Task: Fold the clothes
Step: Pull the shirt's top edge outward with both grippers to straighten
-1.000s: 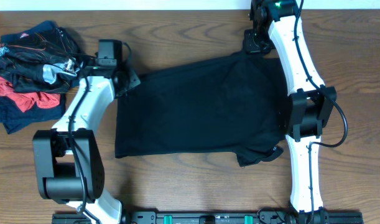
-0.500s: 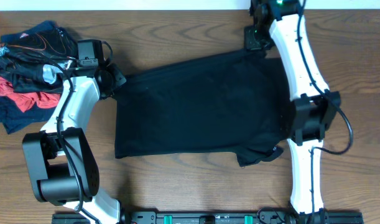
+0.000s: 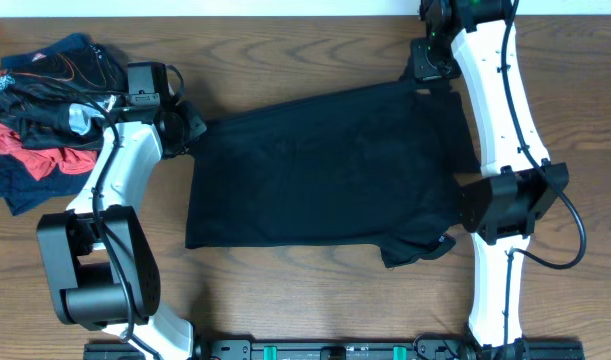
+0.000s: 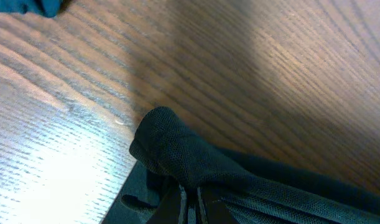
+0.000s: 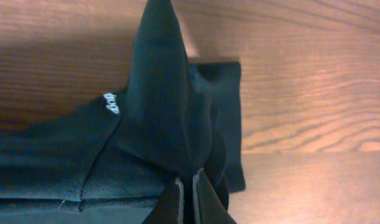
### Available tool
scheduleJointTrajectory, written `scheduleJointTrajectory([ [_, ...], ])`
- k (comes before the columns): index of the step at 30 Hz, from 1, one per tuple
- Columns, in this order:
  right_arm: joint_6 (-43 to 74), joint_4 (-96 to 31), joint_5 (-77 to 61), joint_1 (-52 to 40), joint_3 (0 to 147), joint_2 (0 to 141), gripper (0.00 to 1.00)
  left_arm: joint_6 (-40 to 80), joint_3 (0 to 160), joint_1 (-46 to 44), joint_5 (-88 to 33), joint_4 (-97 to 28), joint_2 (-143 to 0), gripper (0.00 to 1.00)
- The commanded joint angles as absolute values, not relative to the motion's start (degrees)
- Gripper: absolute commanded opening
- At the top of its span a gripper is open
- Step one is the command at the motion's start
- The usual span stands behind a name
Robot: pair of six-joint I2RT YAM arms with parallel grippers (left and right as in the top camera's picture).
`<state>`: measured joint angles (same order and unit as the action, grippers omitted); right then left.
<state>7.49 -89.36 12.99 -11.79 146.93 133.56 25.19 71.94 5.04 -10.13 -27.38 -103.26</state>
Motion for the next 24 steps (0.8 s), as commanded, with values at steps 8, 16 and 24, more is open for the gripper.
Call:
scheduleJointTrajectory([
  [8, 8.75, -94.06, 18.50, -9.74, 147.81, 132.22, 0.01, 24.05, 73.12, 7.81, -3.57, -20.95, -102.21, 0.06],
  [16, 8.73, -94.94, 16.88, -11.44, 147.81, 132.22, 0.01, 23.57, 73.12, 9.30, -2.94, -10.83, -102.52, 0.06],
  [24, 8.82, -95.88, 16.88, -12.43, 147.81, 132.22, 0.01, 22.22, 74.17, 9.15, -4.10, -7.62, -105.62, 0.06],
])
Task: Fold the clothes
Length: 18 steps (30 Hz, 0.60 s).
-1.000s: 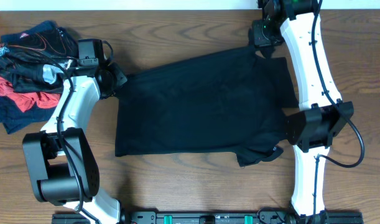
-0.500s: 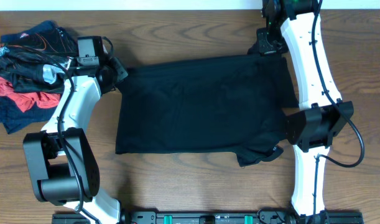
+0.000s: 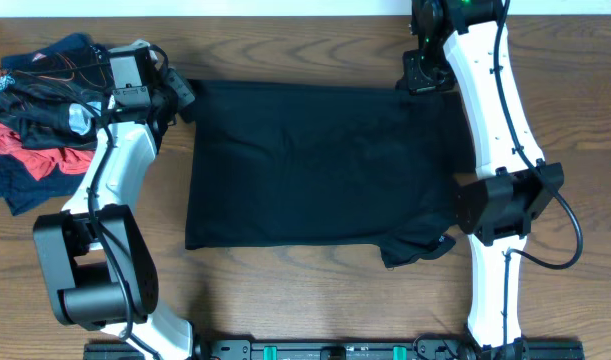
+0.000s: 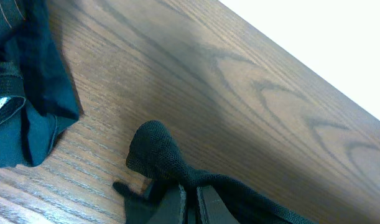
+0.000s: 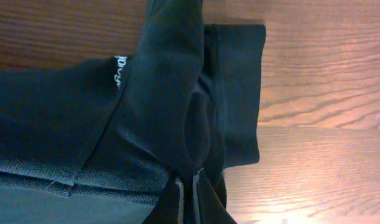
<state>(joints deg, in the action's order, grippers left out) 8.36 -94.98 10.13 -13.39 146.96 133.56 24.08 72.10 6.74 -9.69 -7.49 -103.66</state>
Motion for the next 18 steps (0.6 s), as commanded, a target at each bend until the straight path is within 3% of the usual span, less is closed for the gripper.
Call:
scheduleJointTrajectory([
  [1, 8.97, -96.09, 16.88, -12.43, 147.81, 132.22, 0.01, 21.26, 74.39, 9.04, -4.03, -8.05, -106.43, 0.06],
  [18, 11.51, -97.34, 9.13, -12.32, 146.65, 132.20, 0.01, 18.74, 81.14, 8.93, -4.05, -15.90, -112.51, 0.06],
])
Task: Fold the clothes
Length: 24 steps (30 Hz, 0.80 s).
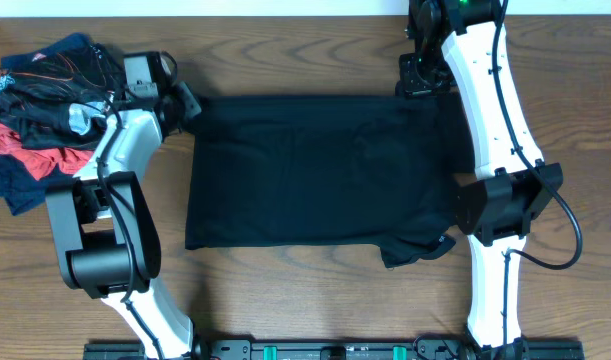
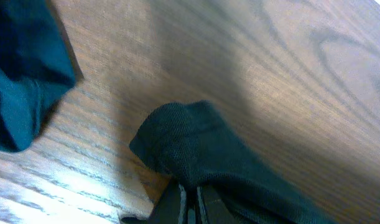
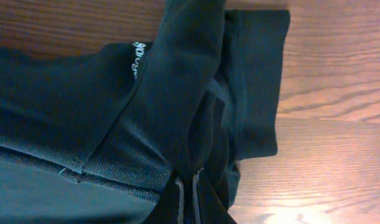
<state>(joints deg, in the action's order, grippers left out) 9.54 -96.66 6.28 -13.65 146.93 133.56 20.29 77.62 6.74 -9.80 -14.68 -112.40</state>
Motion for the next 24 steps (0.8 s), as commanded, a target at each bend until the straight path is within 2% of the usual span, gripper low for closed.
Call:
scheduleJointTrajectory([
  [1, 11.94, -97.34, 9.13, -12.23, 146.08, 132.20, 0.01, 18.13, 81.84, 8.93, -4.05, -16.67, -112.51, 0.06],
  [24, 9.13, -96.99, 5.30, -8.69, 120.97, 132.22, 0.01, 17.65, 83.24, 8.93, -4.08, -27.46, -112.51, 0.06],
])
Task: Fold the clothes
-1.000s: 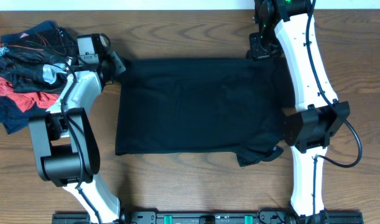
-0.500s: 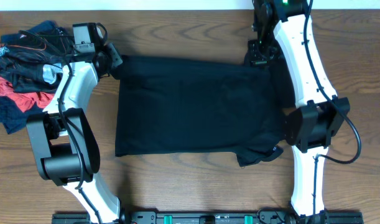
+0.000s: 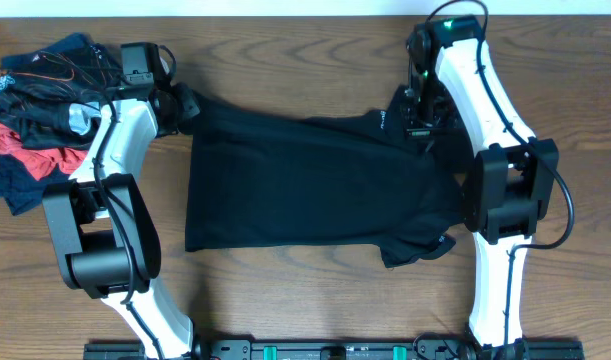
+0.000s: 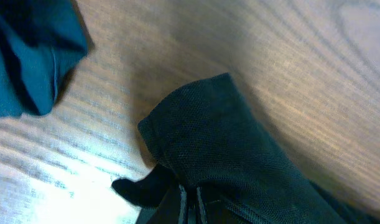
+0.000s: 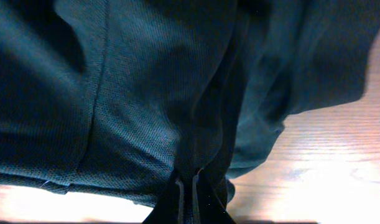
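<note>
A black t-shirt (image 3: 305, 190) lies spread across the wooden table (image 3: 315, 50). My left gripper (image 3: 181, 103) is shut on the shirt's far left corner (image 4: 196, 130), pinching a fold of mesh fabric. My right gripper (image 3: 417, 118) is shut on the shirt's far right corner (image 5: 177, 93), lifted and carried inward over the shirt body, so the top right edge is folded back with a small white label (image 3: 380, 116) showing. A sleeve (image 3: 415, 245) bunches at the near right.
A pile of dark, red and blue clothes (image 3: 40, 105) lies at the far left of the table, close to my left arm; blue cloth (image 4: 28, 56) from it shows in the left wrist view. Bare wood runs along the near side.
My right gripper has moved toward the near side and slightly left, carrying the shirt's far right corner over the shirt body. My left gripper holds its corner in nearly the same place.
At first both grippers held the shirt's far corners with the far edge slanted and slack. Then they stood farther apart and back, the far edge stretched straight. It stayed flat a moment; now the right corner is brought inward over the shirt.
</note>
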### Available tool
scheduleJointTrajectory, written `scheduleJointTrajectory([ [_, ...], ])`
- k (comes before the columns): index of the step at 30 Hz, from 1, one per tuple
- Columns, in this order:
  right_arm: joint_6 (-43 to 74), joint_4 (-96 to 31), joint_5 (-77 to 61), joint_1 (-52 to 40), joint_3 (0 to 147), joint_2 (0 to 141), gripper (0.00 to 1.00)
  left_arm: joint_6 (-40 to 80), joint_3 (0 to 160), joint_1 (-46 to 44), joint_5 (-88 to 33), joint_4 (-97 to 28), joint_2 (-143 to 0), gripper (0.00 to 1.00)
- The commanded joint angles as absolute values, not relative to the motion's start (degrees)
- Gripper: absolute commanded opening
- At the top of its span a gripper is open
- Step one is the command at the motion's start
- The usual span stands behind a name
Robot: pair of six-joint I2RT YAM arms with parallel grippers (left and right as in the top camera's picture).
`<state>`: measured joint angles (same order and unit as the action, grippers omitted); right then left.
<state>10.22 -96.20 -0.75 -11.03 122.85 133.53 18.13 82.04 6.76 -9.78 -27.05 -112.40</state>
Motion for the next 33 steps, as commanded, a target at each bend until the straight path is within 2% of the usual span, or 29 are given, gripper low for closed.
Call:
scheduleJointTrajectory([
  [1, 9.13, -96.71, 5.30, -8.67, 120.01, 132.22, 0.01, 17.65, 83.24, 8.91, -4.67, -28.73, -112.51, 0.06],
  [14, 9.13, -96.03, 4.01, -8.64, 118.26, 132.22, 0.01, 21.69, 83.11, 8.93, -8.32, -50.06, -112.51, 0.06],
  [19, 9.13, -94.89, 3.95, -8.58, 117.93, 132.22, 0.01, 21.45, 83.00, 8.95, -7.86, -52.10, -112.51, 0.06],
  [22, 9.13, -94.98, 3.20, -8.58, 117.93, 132.22, 0.01, 21.47, 83.00, 8.93, -7.90, -51.75, -112.51, 0.22],
  [25, 9.13, -95.18, 2.79, -8.58, 117.93, 132.22, 0.01, 21.47, 83.00, 8.93, -7.90, -51.46, -112.51, 0.27],
  [27, 9.13, -95.18, 2.72, -8.58, 117.93, 132.22, 0.01, 21.47, 83.00, 8.93, -7.90, -51.33, -112.51, 0.49],
  [28, 9.15, -95.18, 2.72, -8.58, 117.93, 132.22, 0.07, 21.47, 83.00, 8.93, -7.90, -51.33, -112.51, 0.49],
  [29, 9.15, -95.07, 2.72, -8.58, 117.93, 132.22, 0.19, 21.47, 83.00, 8.95, -7.90, -51.33, -112.51, 0.49],
  [31, 9.15, -94.94, 2.72, -8.60, 117.93, 132.22, 0.63, 21.47, 83.00, 8.93, -7.90, -51.13, -112.51, 0.44],
  [32, 9.15, -94.94, 2.72, -8.62, 117.93, 132.22, 0.98, 21.47, 83.00, 8.93, -7.90, -51.00, -112.51, 0.44],
  [33, 9.15, -94.94, 2.74, -8.62, 117.93, 132.22, 0.99, 21.47, 83.00, 8.93, -7.90, -50.89, -112.51, 0.44],
])
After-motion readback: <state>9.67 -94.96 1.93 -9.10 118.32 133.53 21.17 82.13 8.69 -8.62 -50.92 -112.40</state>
